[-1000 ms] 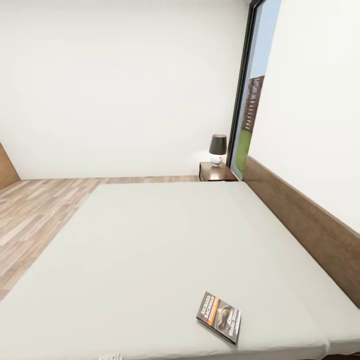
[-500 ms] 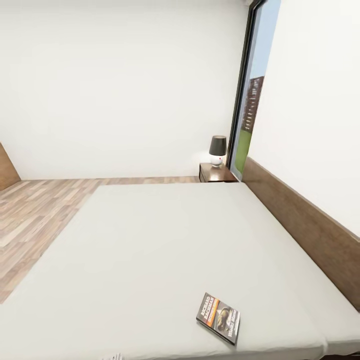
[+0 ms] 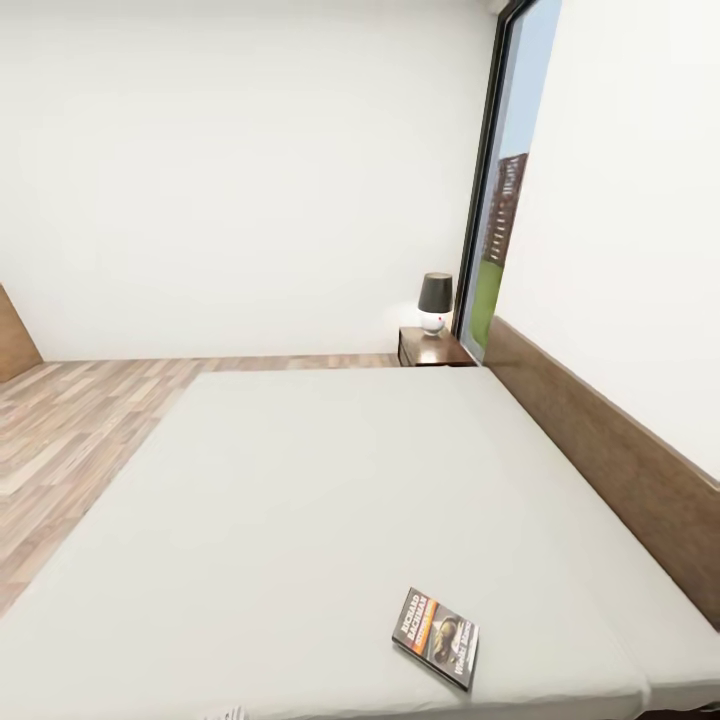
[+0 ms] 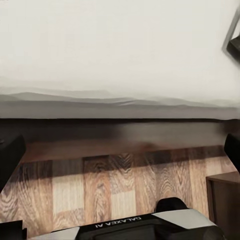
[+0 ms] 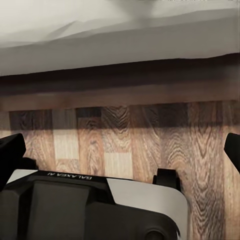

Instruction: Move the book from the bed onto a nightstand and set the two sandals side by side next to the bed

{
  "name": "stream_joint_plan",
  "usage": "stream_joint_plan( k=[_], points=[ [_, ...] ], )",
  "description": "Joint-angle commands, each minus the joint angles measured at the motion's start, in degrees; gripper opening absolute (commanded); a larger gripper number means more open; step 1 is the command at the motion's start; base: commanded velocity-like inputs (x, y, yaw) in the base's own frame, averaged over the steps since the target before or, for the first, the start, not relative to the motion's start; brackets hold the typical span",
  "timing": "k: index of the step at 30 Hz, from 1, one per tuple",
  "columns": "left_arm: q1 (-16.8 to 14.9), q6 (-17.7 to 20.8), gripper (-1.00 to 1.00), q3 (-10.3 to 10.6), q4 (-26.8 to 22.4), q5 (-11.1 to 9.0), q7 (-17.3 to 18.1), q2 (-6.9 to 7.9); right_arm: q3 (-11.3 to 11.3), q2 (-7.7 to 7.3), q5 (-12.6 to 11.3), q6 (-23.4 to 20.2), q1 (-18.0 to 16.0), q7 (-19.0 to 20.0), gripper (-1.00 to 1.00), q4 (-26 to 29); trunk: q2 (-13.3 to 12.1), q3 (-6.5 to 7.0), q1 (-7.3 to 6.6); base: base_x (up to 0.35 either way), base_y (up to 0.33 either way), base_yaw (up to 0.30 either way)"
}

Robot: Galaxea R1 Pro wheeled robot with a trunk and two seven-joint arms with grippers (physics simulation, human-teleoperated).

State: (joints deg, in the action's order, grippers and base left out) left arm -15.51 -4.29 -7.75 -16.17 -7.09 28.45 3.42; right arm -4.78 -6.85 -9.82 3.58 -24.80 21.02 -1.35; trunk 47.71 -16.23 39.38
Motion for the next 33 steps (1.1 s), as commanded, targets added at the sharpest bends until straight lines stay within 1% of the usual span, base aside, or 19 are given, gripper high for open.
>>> stream_joint_plan(
  k=[1,19,22,33],
  points=[
    [-0.05,-0.02,1.00,-0.06,0.08,-0.38,0.29,0.01,-0.49,-0.01,-0.63,0.24,-0.07,0.28,1.00,-0.15,-0.36,0.11,-0.22,0.000,0.000,0.000],
    [-0.05,-0.02,1.00,0.01,0.08,-0.38,0.23,0.01,-0.40,-0.13,-0.99,0.11,-0.07,0.25,1.00,-0.15,-7.58,3.34,-4.17,0.000,0.000,0.000],
    [-0.05,-0.02,1.00,0.02,0.08,-0.38,0.22,0.01,-0.35,-0.43,-0.99,0.11,-0.07,0.25,1.00,-0.15,-8.78,3.88,-4.83,0.000,0.000,0.000],
    [-0.05,-0.02,1.00,0.01,0.08,-0.38,0.21,0.01,-0.32,-0.55,-0.99,0.11,-0.07,0.25,1.00,-0.15,-13.20,5.86,-7.25,0.000,0.000,0.000]
  ],
)
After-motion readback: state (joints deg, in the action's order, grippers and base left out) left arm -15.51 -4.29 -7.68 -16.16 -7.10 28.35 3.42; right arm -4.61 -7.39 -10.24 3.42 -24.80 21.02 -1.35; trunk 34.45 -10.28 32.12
